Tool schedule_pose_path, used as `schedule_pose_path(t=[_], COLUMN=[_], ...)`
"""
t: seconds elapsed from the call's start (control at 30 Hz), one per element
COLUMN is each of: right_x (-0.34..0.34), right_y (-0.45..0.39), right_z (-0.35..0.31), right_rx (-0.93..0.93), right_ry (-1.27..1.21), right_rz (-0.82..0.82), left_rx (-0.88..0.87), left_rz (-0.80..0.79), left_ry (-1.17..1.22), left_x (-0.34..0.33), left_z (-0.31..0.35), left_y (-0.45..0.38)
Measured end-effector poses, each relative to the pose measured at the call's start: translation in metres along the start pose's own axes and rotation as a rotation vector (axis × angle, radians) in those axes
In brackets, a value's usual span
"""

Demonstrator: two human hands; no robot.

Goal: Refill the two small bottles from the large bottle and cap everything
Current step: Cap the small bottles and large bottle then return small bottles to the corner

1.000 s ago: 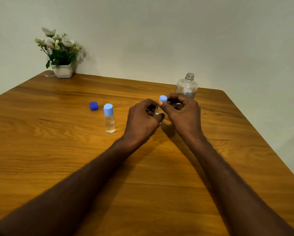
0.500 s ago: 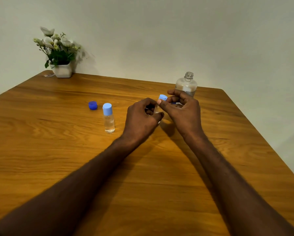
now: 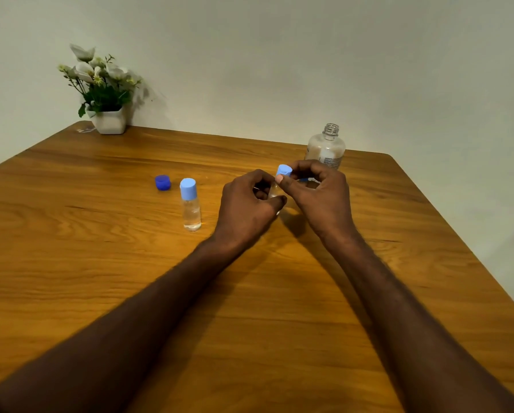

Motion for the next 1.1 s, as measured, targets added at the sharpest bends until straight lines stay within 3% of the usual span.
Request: schedule_pose_path(t=[1.1], right_x=[-0.0023], right_y=[-0.0002], right_z=[0.0023], right_rx=[-0.008], right_ry=[-0.002], right_rz=[-0.032], left_rx=[0.003], left_rz=[-0.015], left_ry=[-0.002], left_x=[0.0011], left_z=[-0.0004], left_y=[-0.0007])
Point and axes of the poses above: each hand's wrist, its own y-axis away from the middle knuckle, its own x-axis out of the back of the hand, z = x × y, the point moved 8 cm from there along -y, towards the middle knuckle, and after that the axes turned 5 degrees about x, right-handed, at the moved point
